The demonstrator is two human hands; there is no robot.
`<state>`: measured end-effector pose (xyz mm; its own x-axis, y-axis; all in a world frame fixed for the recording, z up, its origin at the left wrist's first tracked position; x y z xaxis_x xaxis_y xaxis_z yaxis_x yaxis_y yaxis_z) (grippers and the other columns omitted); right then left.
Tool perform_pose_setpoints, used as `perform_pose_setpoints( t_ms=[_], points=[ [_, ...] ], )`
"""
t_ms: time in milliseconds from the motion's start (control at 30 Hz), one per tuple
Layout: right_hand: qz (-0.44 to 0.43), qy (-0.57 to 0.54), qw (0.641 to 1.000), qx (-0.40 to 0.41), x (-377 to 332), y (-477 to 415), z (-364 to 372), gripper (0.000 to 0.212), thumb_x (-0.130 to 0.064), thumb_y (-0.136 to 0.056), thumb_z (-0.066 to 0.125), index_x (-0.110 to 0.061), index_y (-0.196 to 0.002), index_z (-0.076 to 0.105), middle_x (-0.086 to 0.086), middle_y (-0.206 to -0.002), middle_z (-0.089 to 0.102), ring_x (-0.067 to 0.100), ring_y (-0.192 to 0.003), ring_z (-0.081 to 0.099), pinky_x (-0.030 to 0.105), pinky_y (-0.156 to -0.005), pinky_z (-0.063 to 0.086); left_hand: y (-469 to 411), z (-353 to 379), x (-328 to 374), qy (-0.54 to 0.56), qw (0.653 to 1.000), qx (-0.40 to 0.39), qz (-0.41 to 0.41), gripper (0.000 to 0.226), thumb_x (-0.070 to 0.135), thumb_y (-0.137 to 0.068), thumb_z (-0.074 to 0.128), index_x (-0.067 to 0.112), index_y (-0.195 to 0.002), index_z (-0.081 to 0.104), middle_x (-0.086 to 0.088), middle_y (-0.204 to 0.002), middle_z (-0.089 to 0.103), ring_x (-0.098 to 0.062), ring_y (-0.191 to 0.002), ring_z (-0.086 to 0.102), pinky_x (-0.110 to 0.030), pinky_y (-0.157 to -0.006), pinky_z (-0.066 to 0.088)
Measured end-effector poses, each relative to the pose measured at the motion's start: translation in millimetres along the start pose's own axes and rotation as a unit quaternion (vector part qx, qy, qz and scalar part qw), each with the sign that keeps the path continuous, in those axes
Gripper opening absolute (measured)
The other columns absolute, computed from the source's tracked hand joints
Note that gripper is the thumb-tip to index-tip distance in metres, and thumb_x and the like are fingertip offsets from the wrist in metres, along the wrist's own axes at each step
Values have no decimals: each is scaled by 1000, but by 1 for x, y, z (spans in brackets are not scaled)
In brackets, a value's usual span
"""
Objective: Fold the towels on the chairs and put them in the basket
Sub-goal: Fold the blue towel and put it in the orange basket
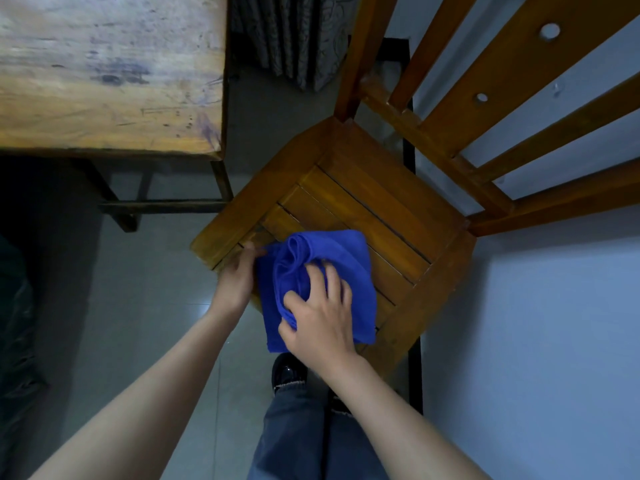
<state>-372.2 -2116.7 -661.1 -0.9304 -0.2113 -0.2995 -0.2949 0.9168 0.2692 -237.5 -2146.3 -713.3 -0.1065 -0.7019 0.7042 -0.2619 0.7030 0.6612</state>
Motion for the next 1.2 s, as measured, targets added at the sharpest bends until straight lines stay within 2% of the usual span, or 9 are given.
perform_pose_setpoints(
  t_ms=[133, 233, 433, 533, 633, 833, 1067, 1133, 1200],
  points=[
    [-55, -36, 994, -90, 7, 3, 20, 18, -29, -66, 73, -20, -80, 66, 16, -143, 43, 45, -136, 27, 63, -105, 22, 4, 6, 19, 22, 997, -39, 65, 31, 48, -83, 58, 22, -100, 62, 9, -98, 64, -7, -94, 59, -18, -76, 46],
    [-92, -80, 978, -169, 13, -4, 36, 30, -38, -86, 53, -17, -107, 59, 7, -157, 13, 28, -145, -6, 53, -113, -4, -5, 12, 18, -99, 992, -33, 72, 38, 23, -81, 70, 15, -116, 58, 2, -109, 60, -14, -101, 55, -28, -86, 44],
    [-54, -13, 998, 6, 43, 2, 32, 47, -41, -89, 38, -13, -117, 63, 12, -139, 49, 31, -131, 43, 51, -103, 36, -16, 9, -1, -222, 967, 72, 98, 49, 4, -85, 57, 14, -131, 44, -16, -132, 47, -36, -118, 48, -41, -91, 44],
    [-4, 55, 998, 10, 59, -11, 38, 61, -45, -89, 44, -9, -137, 42, 17, -147, 35, 33, -137, 31, 49, -105, 33, -4, 24, -5, -460, 821, 124, 314, 61, -1, -78, 54, 10, -137, 40, -27, -142, 33, -47, -127, 32, -60, -100, 31],
    [-39, 102, 991, -82, 74, -23, 61, 75, -59, -91, 24, -15, -143, -9, 12, -149, -22, 29, -138, -22, 48, -114, -2, 6, 40, -24, -567, 702, 58, 427, 53, 23, -84, 38, 6, -134, 43, -23, -144, 37, -39, -134, 31, -56, -106, 22],
    [-46, 123, 986, -102, 85, -29, 83, 76, -67, -84, 5, -22, -139, -22, 7, -143, -34, 29, -134, -30, 49, -106, -20, -14, 28, -59, -624, 721, -2, 301, 71, 60, -92, 9, 14, -140, 35, -29, -140, 39, -46, -129, 38, -61, -101, 26],
    [-101, 91, 979, -153, 87, -20, 69, 77, -65, -89, 23, -32, -134, -30, 7, -137, -47, 27, -127, -46, 45, -106, -25, -2, 23, -47, -605, 727, -1, 324, 74, 55, -84, 38, 15, -145, 26, -27, -147, 21, -42, -137, 14, -62, -103, 26],
    [-118, 99, 977, -151, 92, -5, 63, 73, -59, -92, 29, -32, -139, -20, 7, -141, -41, 29, -130, -41, 46, -106, -23, 18, 23, -42, -594, 721, 16, 356, 67, 47, -80, 43, 11, -136, 39, -30, -138, 42, -46, -130, 34, -60, -94, 40],
    [-124, 98, 974, -165, 93, 9, 60, 68, -55, -94, 30, -32, -144, -9, 7, -144, -35, 31, -132, -36, 47, -108, -20, 40, 25, -45, -549, 781, 29, 296, 57, 43, -80, 48, 6, -123, 54, -25, -122, 58, -41, -107, 54, -50, -81, 49]
  ],
)
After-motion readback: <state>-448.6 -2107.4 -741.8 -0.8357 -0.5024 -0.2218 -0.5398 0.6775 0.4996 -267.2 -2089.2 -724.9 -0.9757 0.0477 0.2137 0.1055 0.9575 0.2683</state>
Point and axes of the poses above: each hand's wrist, its own y-axis away from the middle knuckle, its own z-axis out of the palm, x = y × z, the point moved 2 cm from there along -y, towards the middle knuckle
